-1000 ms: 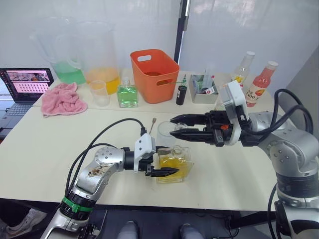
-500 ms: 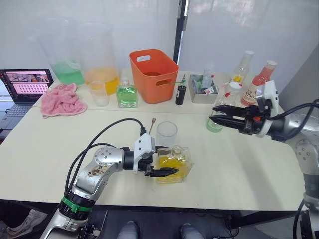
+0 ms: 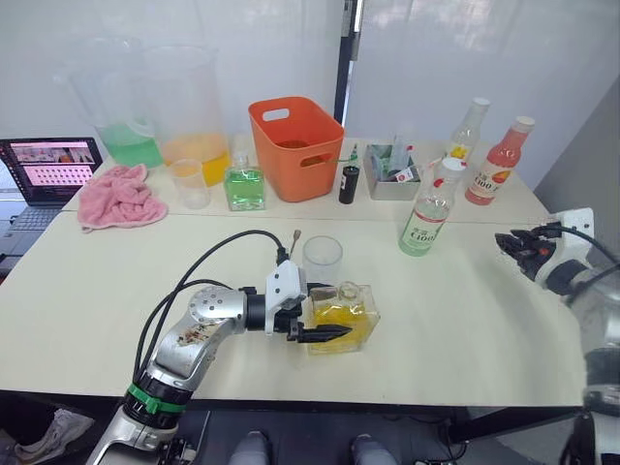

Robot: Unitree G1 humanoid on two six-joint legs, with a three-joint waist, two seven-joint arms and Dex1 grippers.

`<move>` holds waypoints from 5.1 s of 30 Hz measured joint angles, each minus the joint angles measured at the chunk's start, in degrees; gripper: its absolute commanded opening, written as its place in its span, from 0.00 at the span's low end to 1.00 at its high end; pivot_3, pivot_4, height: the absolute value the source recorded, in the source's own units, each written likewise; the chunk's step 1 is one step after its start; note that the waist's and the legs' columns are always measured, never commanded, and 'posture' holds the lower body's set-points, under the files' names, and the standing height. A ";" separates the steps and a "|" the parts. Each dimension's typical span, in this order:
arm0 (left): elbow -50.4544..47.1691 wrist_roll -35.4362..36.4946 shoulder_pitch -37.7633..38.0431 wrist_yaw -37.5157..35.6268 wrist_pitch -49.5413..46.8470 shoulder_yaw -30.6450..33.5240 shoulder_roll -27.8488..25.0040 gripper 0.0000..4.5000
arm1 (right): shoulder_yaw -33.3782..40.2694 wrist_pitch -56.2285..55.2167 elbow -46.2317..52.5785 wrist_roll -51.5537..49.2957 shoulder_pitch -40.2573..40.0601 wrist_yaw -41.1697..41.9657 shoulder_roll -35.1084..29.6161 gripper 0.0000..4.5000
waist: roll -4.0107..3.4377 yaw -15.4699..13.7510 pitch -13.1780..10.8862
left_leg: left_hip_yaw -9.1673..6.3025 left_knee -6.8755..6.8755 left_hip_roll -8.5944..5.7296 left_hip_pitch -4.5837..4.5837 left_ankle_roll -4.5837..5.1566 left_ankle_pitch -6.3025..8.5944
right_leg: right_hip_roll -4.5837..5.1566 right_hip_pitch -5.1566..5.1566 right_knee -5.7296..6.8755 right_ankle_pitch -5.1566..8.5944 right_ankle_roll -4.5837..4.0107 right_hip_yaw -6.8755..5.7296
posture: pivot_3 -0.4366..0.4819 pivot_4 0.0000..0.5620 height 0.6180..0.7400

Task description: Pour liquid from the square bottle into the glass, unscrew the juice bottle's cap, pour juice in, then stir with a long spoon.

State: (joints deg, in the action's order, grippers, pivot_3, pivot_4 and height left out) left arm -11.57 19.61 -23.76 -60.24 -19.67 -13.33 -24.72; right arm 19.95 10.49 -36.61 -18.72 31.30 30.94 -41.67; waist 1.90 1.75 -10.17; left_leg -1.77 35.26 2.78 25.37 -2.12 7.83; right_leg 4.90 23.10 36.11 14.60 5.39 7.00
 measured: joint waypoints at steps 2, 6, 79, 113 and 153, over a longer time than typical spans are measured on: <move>-0.03 0.00 0.04 0.17 0.02 0.01 -0.04 0.62 | 0.80 -2.71 -5.29 1.21 0.91 -4.28 1.05 0.24 | -0.02 0.18 -0.01 | 0.00 0.00 -0.01 0.00 0.00 0.00 | 0.00 -0.01 -0.01 -0.01 0.00 0.01 | 0.48 0.27 0.88; -0.07 -0.01 0.06 0.71 0.02 0.04 -0.19 0.62 | 1.26 -6.84 -11.99 2.68 2.15 -8.24 1.31 0.24 | -0.02 0.71 -0.01 | 0.00 0.00 -0.01 -0.01 0.01 -0.01 | 0.00 -0.04 -0.01 -0.01 0.01 0.02 | 0.48 0.27 0.88; -10.82 18.76 9.60 10.59 -17.94 29.49 -20.11 0.62 | -12.85 27.90 35.19 -22.88 -9.15 46.44 -8.12 0.99 | 0.27 0.13 -0.26 | 0.00 0.01 0.07 -0.02 0.06 -0.04 | -0.01 0.04 0.04 0.18 0.28 -0.08 | 0.48 0.27 0.88; 39.89 -17.42 -30.71 15.39 23.51 5.51 -6.12 0.62 | -0.87 23.70 50.79 -23.20 -30.39 32.60 -2.76 0.99 | 0.41 -0.94 -0.31 | -0.15 -0.06 0.04 0.48 -0.11 -0.35 | -0.06 0.28 -0.04 -0.12 0.28 -0.17 | 0.48 0.27 0.88; 53.72 -47.31 -31.38 36.87 57.45 -4.48 -3.16 0.62 | -3.42 26.60 55.74 -23.04 -22.97 16.39 -0.63 0.99 | 0.41 -0.95 -0.31 | -0.17 -0.02 0.03 0.54 -0.11 -0.36 | -0.06 0.29 0.02 -0.24 0.14 -0.19 | 0.48 0.27 0.88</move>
State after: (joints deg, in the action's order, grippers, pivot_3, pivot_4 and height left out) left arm 42.15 -27.70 -55.14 -23.37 37.78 -17.80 -27.88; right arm 16.53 37.09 19.12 -41.77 8.33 47.33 -42.30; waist 2.31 0.80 -10.48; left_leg -1.94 35.25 2.81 25.90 -2.22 7.48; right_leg 4.84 23.39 36.14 14.36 5.54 6.82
